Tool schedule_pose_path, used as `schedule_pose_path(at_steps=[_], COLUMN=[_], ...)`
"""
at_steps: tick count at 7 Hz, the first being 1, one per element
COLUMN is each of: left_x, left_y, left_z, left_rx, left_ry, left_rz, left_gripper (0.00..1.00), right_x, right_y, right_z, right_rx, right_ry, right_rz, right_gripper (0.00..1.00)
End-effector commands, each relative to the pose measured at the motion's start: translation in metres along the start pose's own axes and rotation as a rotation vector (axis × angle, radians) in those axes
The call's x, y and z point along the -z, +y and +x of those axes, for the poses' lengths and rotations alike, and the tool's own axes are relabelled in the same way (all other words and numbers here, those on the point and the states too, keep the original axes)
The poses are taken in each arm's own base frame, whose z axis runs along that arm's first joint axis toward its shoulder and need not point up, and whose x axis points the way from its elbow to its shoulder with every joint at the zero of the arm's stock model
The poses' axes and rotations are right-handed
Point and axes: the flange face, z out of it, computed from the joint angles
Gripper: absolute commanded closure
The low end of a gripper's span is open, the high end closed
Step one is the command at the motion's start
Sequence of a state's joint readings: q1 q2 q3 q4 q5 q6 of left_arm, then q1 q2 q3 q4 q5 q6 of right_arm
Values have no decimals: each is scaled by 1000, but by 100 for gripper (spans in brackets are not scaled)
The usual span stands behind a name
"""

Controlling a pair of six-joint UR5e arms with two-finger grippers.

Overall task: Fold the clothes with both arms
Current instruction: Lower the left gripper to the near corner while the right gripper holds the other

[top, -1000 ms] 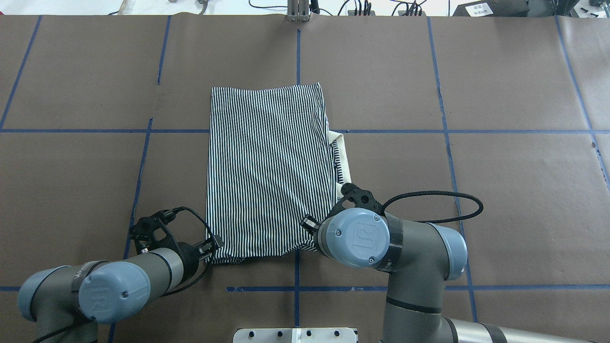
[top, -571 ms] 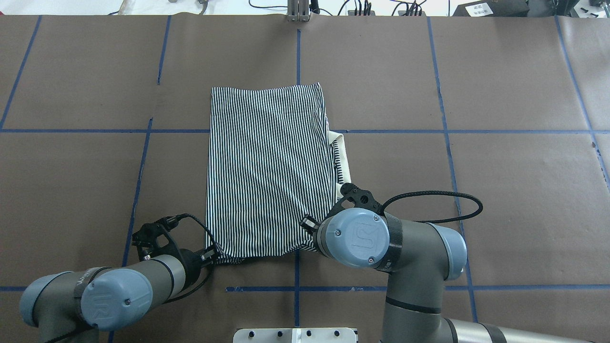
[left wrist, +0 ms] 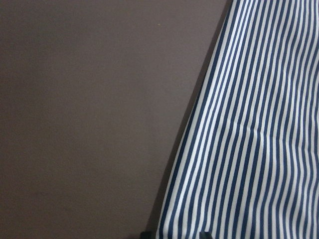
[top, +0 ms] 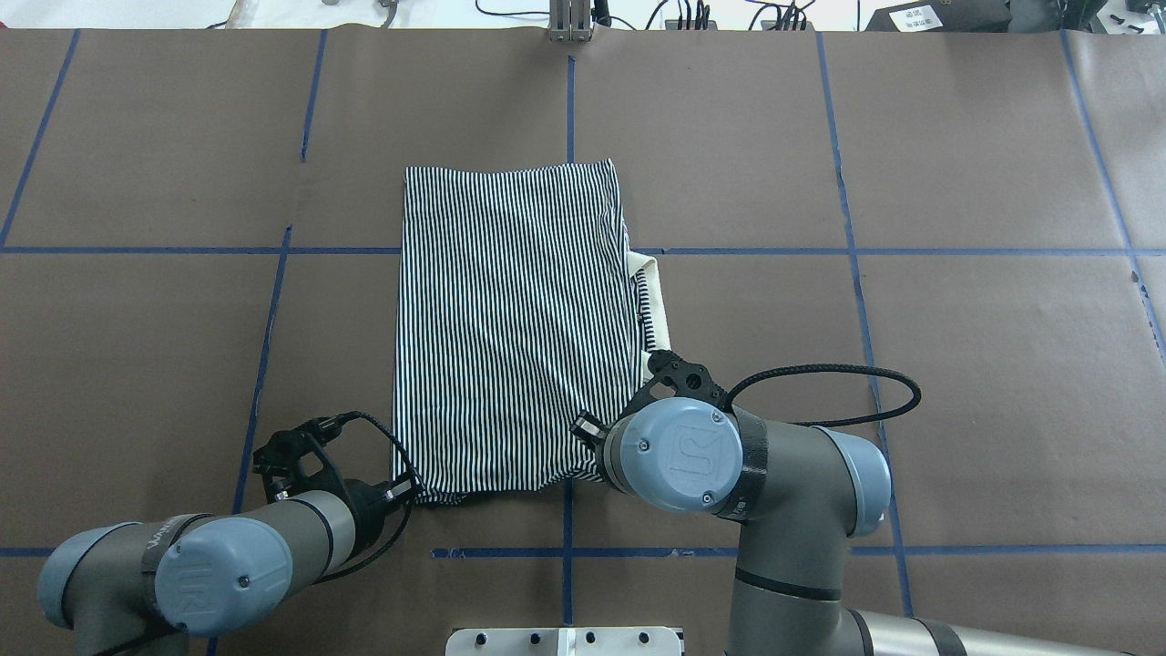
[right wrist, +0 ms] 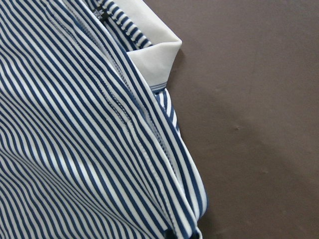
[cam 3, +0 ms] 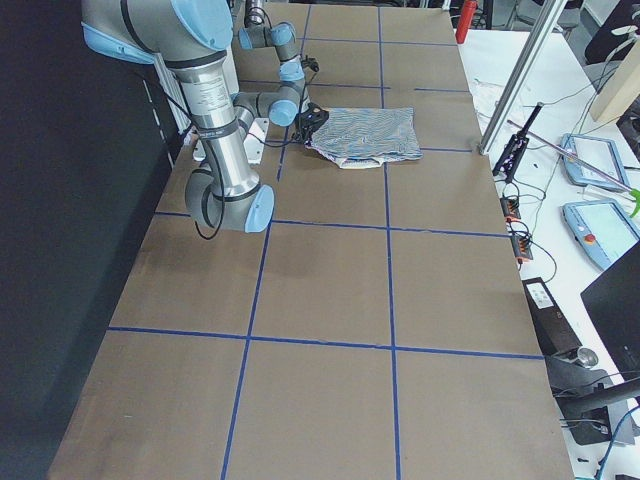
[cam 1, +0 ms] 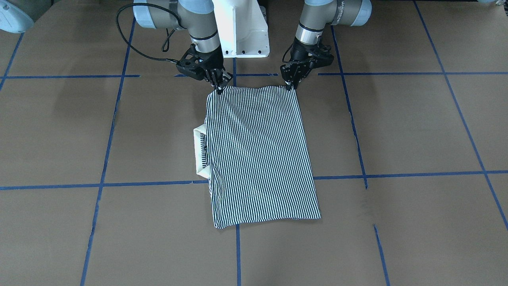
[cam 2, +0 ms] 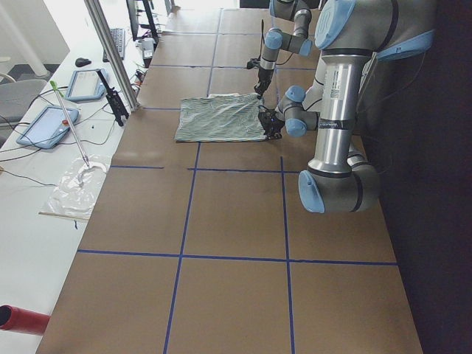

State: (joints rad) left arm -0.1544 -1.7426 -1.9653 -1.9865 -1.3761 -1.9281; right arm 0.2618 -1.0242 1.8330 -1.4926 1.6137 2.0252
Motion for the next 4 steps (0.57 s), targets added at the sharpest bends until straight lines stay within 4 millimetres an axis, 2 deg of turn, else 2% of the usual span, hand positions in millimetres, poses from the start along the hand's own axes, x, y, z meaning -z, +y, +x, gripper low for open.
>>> schedule_pose_path(at_steps=[1, 2, 3, 4], left_x=[14, 23, 42, 73], left_y=[1, 1, 0, 0], left_z=[8, 13, 21, 35], left_rx=[7, 11, 19, 47], left_ry=[27, 45, 79, 117], left_rz=[-13, -19, -37, -54], left_gripper=[100, 100, 100, 100], right_x=[-1, -1, 6, 21], right_y=[0, -2, 5, 22], right_z=[1, 2, 14, 50], right_rx=[-1, -5, -9, -28], right_ry=[2, 2, -3, -21], right_rz=[0, 5, -8, -1], right_gripper=[100, 100, 100, 100])
